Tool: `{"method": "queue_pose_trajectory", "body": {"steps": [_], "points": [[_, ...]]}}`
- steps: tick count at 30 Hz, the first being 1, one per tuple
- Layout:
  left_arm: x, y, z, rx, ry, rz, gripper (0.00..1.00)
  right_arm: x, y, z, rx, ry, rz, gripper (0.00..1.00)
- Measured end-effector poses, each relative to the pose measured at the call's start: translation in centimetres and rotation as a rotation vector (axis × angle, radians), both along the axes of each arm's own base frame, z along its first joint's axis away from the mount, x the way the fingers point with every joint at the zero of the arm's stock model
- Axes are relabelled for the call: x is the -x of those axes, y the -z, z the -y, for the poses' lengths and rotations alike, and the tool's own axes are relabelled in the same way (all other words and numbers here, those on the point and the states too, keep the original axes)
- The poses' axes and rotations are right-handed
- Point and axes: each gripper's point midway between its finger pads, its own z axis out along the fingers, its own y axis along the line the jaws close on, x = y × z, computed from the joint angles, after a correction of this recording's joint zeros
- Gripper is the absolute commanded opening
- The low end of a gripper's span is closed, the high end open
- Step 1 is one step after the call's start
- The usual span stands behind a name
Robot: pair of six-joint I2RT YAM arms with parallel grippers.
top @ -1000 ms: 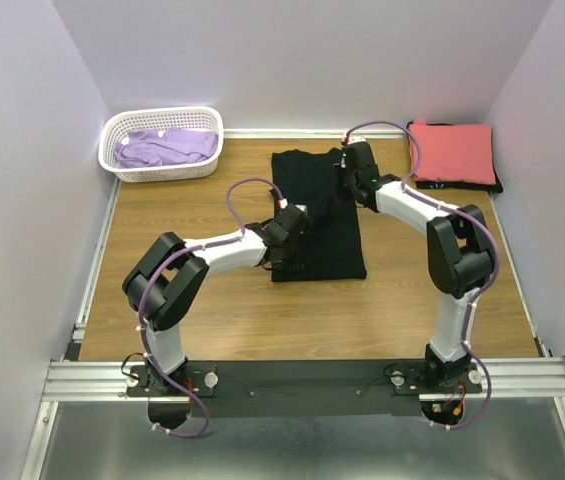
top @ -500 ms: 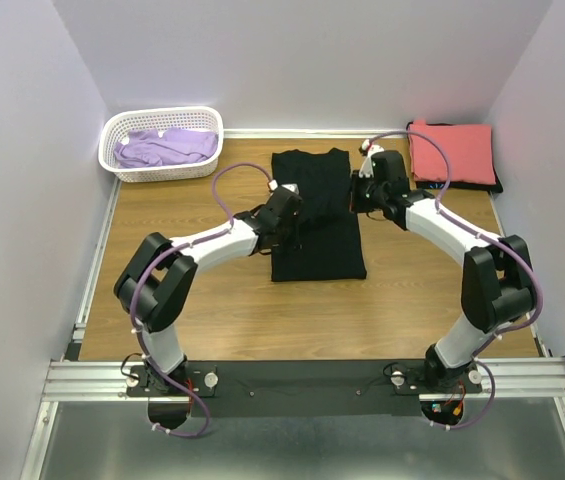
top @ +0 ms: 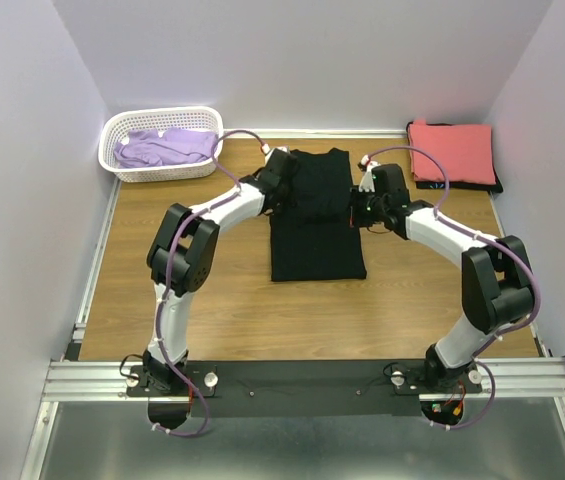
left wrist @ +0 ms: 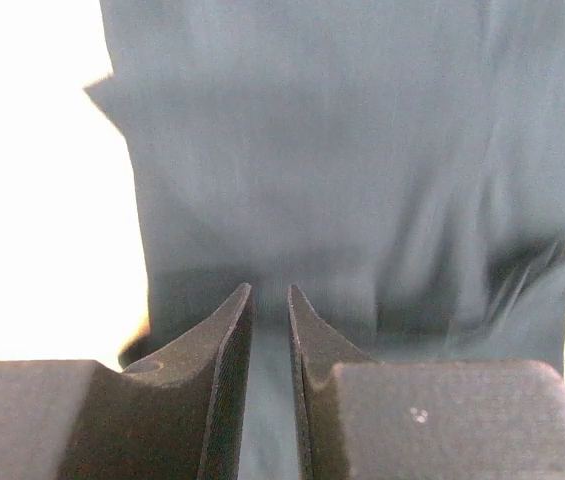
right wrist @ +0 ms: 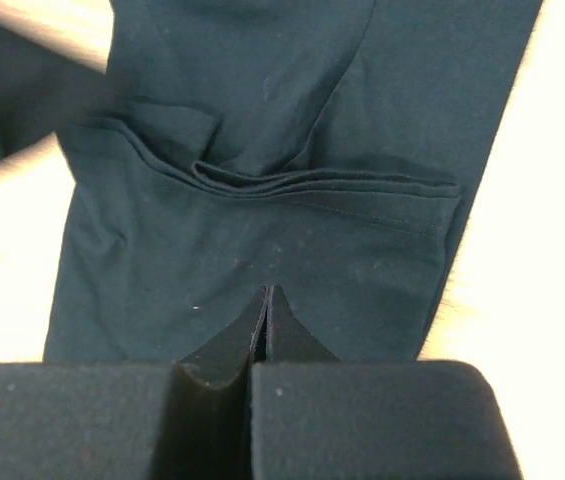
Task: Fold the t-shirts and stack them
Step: Fold the tshirt
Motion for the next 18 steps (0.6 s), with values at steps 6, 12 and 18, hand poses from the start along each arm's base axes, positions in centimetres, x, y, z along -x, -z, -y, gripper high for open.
{"method": "queue_pose_trajectory", "body": {"steps": [6,12,18], "points": [[-3.9,-1.6,-0.5,0.016,-0.038,0.062,0.36,0.0,0.0,0.0,-0.091,-0.001,-0.016,0.03],[1.0,-2.2,-2.8,0.049,-0.051,0.073,0.45,-1.3,-1.4,0.0,-0.236,-0.02,0.001,0.03],[3.9,-7.7,-3.6,0.22,-0.053,0.227,0.39,-1.9,-0.6,-0.5,-0.348,-0.069,-0.032,0.03]]}}
